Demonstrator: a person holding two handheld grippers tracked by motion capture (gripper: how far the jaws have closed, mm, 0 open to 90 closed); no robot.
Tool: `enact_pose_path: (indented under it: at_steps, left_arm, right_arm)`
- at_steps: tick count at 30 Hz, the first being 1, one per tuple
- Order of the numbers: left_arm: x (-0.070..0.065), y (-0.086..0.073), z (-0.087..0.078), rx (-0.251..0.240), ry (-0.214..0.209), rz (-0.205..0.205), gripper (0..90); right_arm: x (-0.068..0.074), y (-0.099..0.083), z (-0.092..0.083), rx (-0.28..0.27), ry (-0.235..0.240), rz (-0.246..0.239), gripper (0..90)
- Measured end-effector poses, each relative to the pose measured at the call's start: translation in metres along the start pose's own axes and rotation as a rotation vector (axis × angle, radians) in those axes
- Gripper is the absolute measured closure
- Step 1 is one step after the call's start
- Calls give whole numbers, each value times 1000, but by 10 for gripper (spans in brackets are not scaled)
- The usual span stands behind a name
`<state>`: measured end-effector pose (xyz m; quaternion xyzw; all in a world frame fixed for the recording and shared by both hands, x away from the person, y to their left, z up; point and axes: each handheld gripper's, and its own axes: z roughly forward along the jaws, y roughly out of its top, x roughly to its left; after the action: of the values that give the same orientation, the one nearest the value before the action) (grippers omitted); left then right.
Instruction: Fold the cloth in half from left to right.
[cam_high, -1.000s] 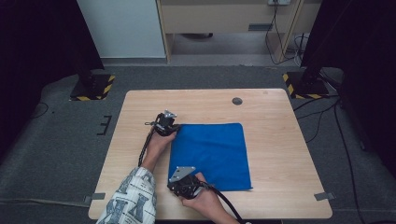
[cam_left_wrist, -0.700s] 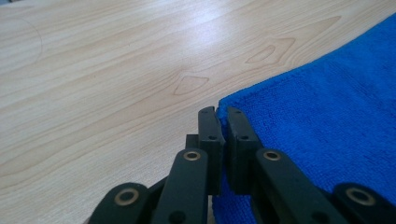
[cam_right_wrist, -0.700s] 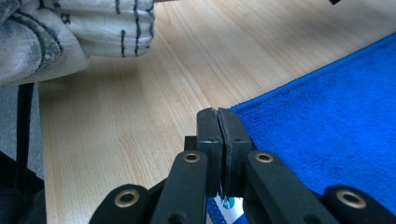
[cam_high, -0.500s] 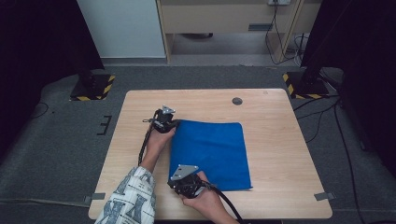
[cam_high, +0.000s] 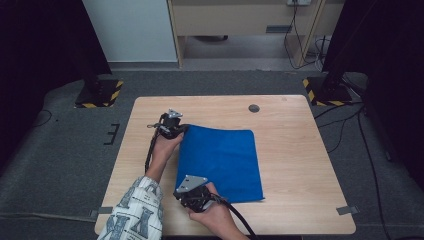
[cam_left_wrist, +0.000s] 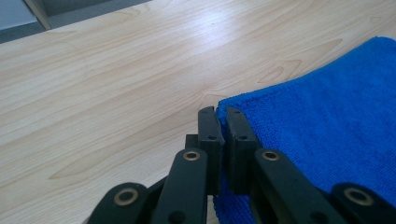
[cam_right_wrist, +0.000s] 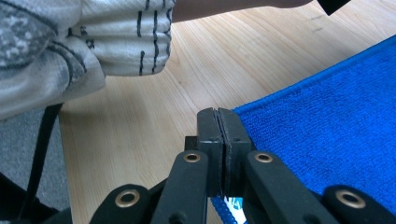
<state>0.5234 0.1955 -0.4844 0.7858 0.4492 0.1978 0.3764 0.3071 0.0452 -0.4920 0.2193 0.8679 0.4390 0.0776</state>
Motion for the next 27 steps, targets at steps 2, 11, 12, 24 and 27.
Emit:
enact_pose_path:
  at_steps: [2,11,12,24,27]
  left_arm:
    - [3,-1,-4,2,13,1,859]
    - [6,1,-5,7,9,-79,852]
    - [4,1,-2,8,12,-82,852]
    - [-42,15,29,0,-27,-69,848]
    - [-53,23,33,-5,-29,-55,847]
  right_arm:
    - [3,3,3,-8,3,1,888]
    - [-10,3,8,-41,13,55,887]
    - [-13,1,6,-43,9,63,888]
    - [-37,-33,-37,-44,-40,96,888]
    - [-41,-39,-49,-40,-47,100,888]
